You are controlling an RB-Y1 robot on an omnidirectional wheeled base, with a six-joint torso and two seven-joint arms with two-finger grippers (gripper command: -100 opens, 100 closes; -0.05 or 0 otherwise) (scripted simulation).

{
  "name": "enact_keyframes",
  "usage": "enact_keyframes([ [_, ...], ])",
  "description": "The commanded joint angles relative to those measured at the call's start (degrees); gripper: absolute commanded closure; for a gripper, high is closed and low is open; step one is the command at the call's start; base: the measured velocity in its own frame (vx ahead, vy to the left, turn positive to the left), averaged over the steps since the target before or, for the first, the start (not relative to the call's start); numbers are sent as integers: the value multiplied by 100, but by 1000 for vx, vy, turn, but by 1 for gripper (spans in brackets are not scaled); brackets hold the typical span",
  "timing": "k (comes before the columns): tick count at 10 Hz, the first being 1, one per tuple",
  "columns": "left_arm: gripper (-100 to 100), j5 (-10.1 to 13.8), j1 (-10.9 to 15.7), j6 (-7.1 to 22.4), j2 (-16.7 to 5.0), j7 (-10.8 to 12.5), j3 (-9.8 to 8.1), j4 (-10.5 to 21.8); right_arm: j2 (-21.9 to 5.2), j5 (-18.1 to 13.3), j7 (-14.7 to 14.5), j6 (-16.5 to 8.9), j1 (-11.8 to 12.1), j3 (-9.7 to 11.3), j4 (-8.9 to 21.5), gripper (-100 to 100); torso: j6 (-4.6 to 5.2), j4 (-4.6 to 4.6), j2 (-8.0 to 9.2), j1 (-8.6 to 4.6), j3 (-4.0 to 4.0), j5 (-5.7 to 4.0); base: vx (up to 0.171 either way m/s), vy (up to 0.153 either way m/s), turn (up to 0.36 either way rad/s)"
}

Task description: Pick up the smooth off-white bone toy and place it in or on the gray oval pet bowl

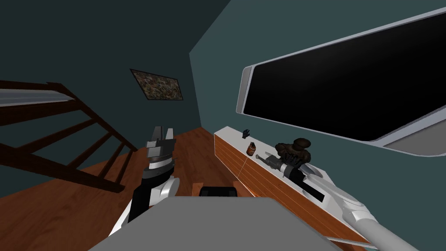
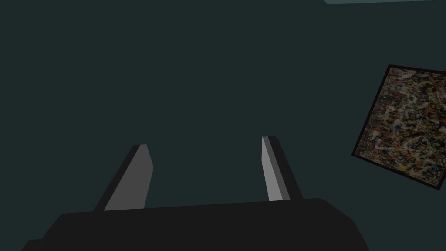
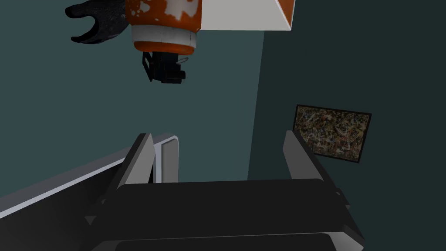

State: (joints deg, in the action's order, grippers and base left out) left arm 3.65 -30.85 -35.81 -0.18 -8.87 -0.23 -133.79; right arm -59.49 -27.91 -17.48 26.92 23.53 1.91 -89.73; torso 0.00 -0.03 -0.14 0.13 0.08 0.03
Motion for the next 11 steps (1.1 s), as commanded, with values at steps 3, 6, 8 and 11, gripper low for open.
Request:
enact_keyframes([
  [3, 0, 0, 0, 0, 0, 0, 0, 0, -320, -364, -91, -95, 65, 314, 599, -100, -1, 0, 1, -3, 0, -1, 46, 29, 172],
  [6, 0, 0, -1, 0, 0, 0, -1, 0, -435, -503, -117, -139, 108, 444, 903, -100, 4, 1, 4, -5, -2, -1, 35, 23, 87],
  [8, 0, 0, -1, 0, 0, 0, -1, 0, -538, -639, -141, -182, 153, 576, 1181, -100, 3, 0, 2, -5, -1, -2, 47, 23, 129],
  [11, 0, 0, 0, 0, 0, 0, 0, 0, -630, -772, -164, -224, 199, 710, 1525, -100, -1, 0, -2, -4, 1, -1, 43, 19, 115],
])
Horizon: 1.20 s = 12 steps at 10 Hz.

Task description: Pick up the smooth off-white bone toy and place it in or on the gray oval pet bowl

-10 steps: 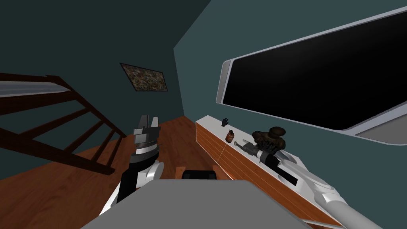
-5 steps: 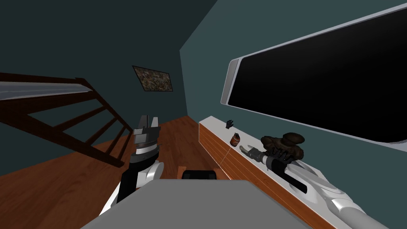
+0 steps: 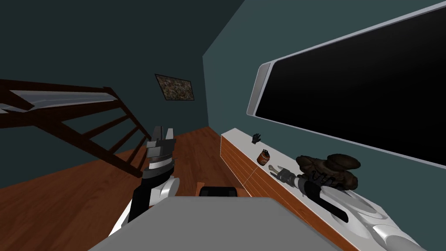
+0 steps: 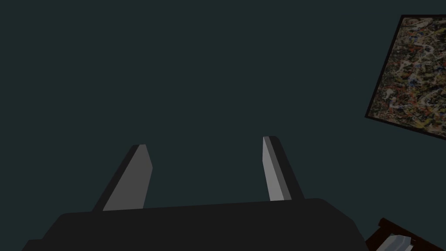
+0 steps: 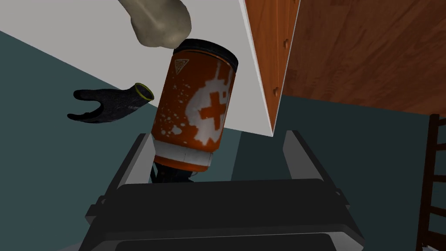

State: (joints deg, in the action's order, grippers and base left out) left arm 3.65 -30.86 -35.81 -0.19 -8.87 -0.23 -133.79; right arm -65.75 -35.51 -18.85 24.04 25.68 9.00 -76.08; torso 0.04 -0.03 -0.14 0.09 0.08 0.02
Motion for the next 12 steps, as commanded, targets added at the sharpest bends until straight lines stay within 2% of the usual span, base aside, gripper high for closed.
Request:
enact_keyframes([
  [1, 0, 0, 0, 0, 0, 0, 0, 0, -4, -12, -28, 64, -16, 0, 160, -100, 0, 0, 0, 0, 0, 0, 16, 9, -16],
  [3, 0, 0, 1, 0, 0, 0, 0, 0, -157, -266, -73, -17, 74, 263, 561, -100, -5, 1, 3, 0, -2, -1, 51, 26, 234],
  [4, 0, 0, 0, 0, 0, 0, 0, 0, -157, -266, -73, -17, 74, 263, 656, -100, -5, -1, -7, 4, 4, 2, 58, 17, 76],
  [7, 0, 0, 0, 0, 0, 0, 0, 0, -323, -606, -137, -120, 196, 626, 1251, -100, -5, -2, -9, -2, 5, 1, 67, 11, 212],
  [8, 0, 0, 0, 0, 0, 0, 0, 0, -323, -606, -137, -120, 196, 626, 1302, -100, -1, -3, -12, -2, 7, -1, 64, 0, 18],
  [10, 0, 0, 0, 0, 0, 0, 0, 0, -391, -791, -176, -172, 262, 832, 1630, -100, -1, -1, -6, -4, 4, -1, 61, -1, 126],
  [11, 0, 0, 0, 0, 0, 0, 0, 0, -391, -791, -176, -172, 262, 832, 1639, -100, -2, -1, -7, -5, 4, 0, 45, -7, 79],
  [12, 0, 0, 0, 0, 0, 0, 0, 0, -411, -868, -193, -191, 291, 922, 1774, -100, 0, 0, -2, -6, 2, -3, 42, -10, 101],
])
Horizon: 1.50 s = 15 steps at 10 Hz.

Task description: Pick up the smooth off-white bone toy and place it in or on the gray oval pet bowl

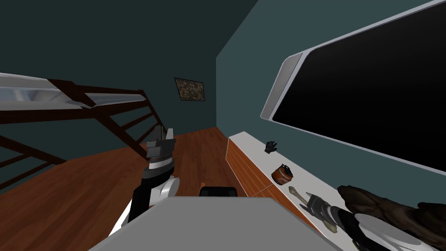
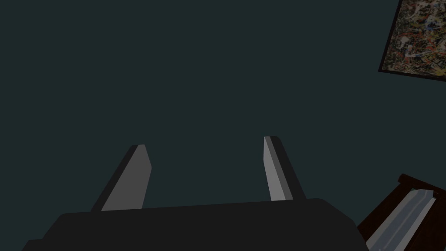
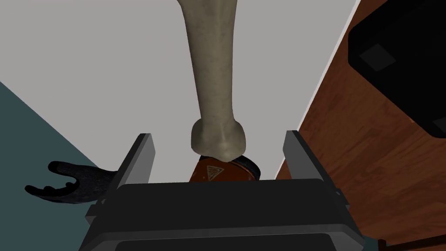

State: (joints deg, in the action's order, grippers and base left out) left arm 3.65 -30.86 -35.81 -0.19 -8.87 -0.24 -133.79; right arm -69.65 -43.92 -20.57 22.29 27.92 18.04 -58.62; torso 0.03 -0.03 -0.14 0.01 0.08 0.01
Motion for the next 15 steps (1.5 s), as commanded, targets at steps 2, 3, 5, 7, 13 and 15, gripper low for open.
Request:
enact_keyframes([
  [2, 0, 0, 0, 0, 0, 0, 0, 0, 44, -197, -57, -36, 150, 284, 287, -100, -2, -1, -7, -7, 4, -2, 79, -42, 182],
  [3, 0, 0, -1, 0, 0, 0, 0, 0, 98, -169, -118, 18, 64, 207, 336, -100, 1, -3, -12, -14, 7, -4, 38, -29, 21],
  [5, 0, 0, 0, 0, 0, 0, 0, 0, 285, -197, -177, -103, 18, 265, 412, -100, 3, 2, 10, 2, -5, 0, 9, -19, 43],
  [7, 0, 0, 0, 0, 0, 0, 0, 0, 355, -203, -217, -98, -8, 260, 470, -100, 1, 3, 13, -17, -8, -5, 7, -50, 58],
  [13, 0, 0, 0, 0, 0, 0, 0, 0, 368, -203, -228, -106, -14, 262, 480, 0, 2, 4, 18, 6, -10, 1, 0, -1, 0],
  [15, 0, 0, 0, 0, 0, 0, 0, 0, 102, -177, -119, 1, 70, 220, 335, 100, 7, 4, 20, 19, -11, 7, -6, 43, -96],
])
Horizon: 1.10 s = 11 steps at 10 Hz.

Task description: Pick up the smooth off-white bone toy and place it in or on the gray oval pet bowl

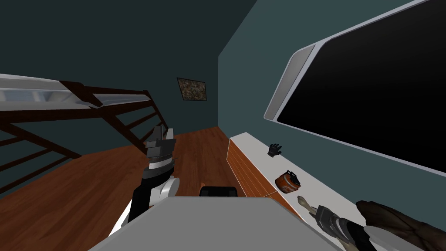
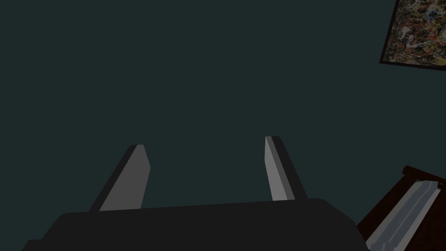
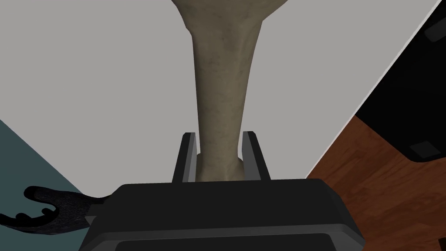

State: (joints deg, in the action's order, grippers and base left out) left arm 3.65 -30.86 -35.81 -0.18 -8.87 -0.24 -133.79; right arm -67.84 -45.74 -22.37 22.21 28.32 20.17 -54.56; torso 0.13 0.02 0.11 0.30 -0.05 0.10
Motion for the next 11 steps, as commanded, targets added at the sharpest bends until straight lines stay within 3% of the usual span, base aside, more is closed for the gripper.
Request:
enact_keyframes([
  [1, 0, 0, 0, 0, 0, 0, 0, 0, 0, 0, 0, 0, 0, 0, 0, 100, 0, 0, 0, 0, 0, 0, -6, 22, -24],
  [2, 0, 0, 0, 0, 0, 0, 0, 0, -10, 2, 3, 10, 11, -5, -5, 0, -5, 1, -2, -7, 0, -4, 0, 0, 0],
  [3, 0, 0, 0, 0, 0, 0, 0, 0, -258, 33, 35, 22, -20, -144, -11, 100, -6, 1, -4, -14, 1, -5, -77, 72, -92],
  [5, 0, 0, 1, 0, 1, 0, 1, 0, -392, 52, 63, 40, -29, -215, -26, 100, 0, 10, 36, 29, -22, 11, -112, 118, -77],
  [11, 0, 0, 2, 0, 0, 0, 0, 0, -1198, 173, 330, 238, -46, -596, -185, 100, 12, 23, 79, 20, -49, 17, -155, 51, -113],
])
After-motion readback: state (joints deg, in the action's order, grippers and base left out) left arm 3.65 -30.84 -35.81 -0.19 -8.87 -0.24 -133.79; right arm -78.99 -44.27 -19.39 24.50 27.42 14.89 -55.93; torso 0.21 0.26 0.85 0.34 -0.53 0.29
